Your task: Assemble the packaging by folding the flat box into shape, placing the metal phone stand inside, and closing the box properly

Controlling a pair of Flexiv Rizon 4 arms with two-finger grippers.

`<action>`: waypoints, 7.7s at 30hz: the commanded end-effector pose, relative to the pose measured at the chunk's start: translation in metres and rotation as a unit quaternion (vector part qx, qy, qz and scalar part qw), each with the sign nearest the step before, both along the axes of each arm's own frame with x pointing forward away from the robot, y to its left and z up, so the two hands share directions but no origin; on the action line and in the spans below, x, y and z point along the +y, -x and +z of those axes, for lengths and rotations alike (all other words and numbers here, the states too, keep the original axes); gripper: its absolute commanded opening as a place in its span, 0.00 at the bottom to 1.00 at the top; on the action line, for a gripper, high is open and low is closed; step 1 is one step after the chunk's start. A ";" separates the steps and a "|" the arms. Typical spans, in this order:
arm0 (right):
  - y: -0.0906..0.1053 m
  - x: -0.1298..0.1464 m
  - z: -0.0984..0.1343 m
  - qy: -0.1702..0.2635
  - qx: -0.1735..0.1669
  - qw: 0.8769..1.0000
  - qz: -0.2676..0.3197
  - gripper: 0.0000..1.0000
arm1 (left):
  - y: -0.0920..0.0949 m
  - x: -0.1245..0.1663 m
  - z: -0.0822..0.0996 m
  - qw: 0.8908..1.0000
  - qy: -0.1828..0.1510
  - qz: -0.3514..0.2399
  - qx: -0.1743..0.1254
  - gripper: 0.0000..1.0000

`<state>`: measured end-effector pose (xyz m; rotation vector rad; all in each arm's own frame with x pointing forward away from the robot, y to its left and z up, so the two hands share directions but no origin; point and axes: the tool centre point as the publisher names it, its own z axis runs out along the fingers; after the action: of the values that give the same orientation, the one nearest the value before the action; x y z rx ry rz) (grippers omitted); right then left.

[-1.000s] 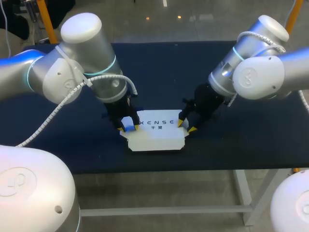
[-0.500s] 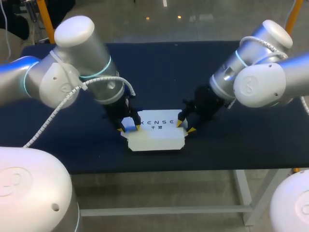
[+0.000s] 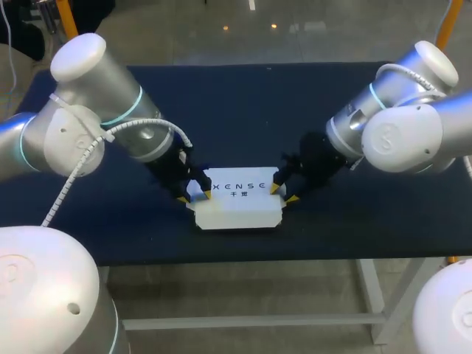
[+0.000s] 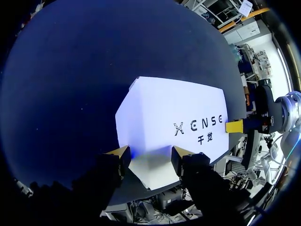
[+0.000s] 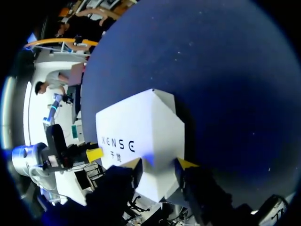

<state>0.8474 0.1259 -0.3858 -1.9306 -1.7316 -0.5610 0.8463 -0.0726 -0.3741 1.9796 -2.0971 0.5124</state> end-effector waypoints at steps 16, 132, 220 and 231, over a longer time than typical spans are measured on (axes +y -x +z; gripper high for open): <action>0.003 0.001 -0.008 -0.016 -0.016 1.000 -0.001 0.52 | 0.000 -0.003 -0.008 0.998 0.063 -0.022 -0.004 0.59; -0.008 0.010 0.001 -0.064 -0.009 0.997 0.031 0.52 | 0.005 -0.008 0.002 0.980 0.137 -0.113 0.090 0.47; -0.014 0.005 0.031 -0.017 0.178 0.984 0.015 0.49 | -0.005 -0.016 0.041 0.965 0.112 -0.020 0.235 0.47; -0.018 0.003 0.032 -0.024 0.192 0.981 0.017 0.47 | -0.006 -0.013 0.047 0.957 0.128 -0.015 0.261 0.47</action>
<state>0.8595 0.1276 -0.3539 -1.8420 -1.4885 -0.2118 0.8491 -0.0836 -0.3288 1.7032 -1.6426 0.2214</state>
